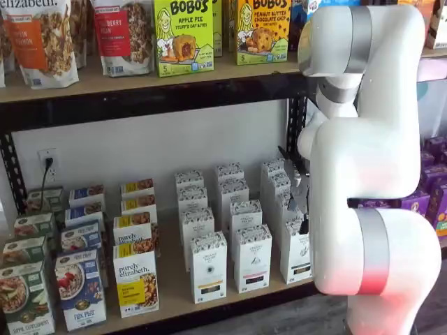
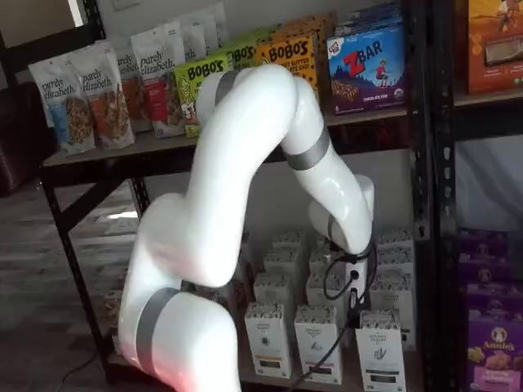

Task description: Pick up the white box with a green strip in the middle, on the bottom shelf, the sixth box from the left

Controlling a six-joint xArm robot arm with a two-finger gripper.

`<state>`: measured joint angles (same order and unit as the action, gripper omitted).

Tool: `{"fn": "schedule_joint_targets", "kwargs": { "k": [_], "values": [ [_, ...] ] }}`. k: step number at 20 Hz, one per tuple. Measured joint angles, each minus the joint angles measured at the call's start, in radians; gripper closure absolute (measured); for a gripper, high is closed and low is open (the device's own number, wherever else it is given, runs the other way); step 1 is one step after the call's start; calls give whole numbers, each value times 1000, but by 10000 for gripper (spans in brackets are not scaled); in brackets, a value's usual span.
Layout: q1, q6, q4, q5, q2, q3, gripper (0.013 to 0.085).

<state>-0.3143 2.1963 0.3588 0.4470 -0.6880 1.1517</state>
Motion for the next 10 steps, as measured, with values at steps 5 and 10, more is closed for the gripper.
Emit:
{"fn": "schedule_joint_targets", "kwargs": {
  "k": [5,10],
  "values": [
    [5,-31,-30,-19,-14,15,130],
    [7,-53,-53,-19,-41,46,130]
  ]
}}
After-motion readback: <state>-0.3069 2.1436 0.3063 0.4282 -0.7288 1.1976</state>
